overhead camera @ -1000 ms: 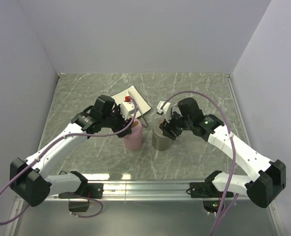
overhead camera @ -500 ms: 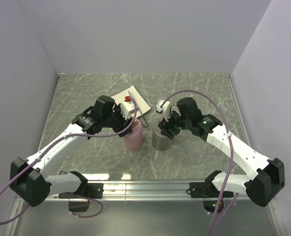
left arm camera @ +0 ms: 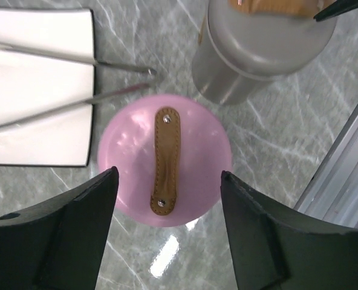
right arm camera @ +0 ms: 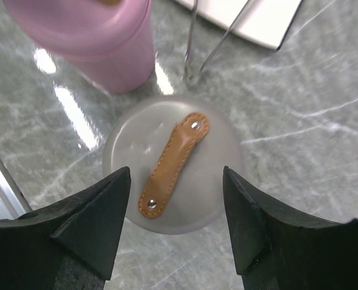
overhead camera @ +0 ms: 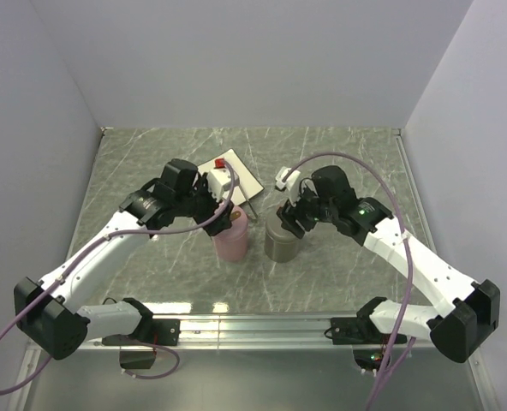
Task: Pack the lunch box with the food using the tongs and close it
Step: Adjust the box lid on the packing box, then reset both arms
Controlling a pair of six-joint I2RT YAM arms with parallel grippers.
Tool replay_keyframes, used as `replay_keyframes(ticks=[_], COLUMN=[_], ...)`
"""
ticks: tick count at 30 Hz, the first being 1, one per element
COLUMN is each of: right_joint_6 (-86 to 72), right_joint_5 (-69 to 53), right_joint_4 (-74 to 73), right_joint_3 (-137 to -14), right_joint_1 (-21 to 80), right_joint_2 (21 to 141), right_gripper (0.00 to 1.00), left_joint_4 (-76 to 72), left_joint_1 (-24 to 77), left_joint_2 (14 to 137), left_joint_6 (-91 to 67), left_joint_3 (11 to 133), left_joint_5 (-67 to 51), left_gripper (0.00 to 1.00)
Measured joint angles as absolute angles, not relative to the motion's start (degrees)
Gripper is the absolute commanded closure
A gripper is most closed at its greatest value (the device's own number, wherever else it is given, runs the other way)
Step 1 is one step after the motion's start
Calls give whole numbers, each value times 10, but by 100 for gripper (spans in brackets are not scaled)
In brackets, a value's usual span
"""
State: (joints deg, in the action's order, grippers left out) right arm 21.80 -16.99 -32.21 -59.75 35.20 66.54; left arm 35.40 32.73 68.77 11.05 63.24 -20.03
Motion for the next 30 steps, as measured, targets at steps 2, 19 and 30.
replay_keyframes(ticks=[2,19,30], right_joint_6=[213,93,40], right_joint_5=[-170,-246,-248], right_joint_4=[-322,-313,-316], right_joint_3=[-615,-665,-512], right_joint_1=[343,14,-27], right_joint_2=[661,585,582], right_gripper=[29,0,0], left_joint_4=[355,361,325], left_joint_1=[321,79,2], left_joint_2=[688,702,708], left_joint_6=[105,-32,-39], left_joint_3=[649,739,608], left_joint_5=[-203,-307,-304], left_gripper=[20,1,0])
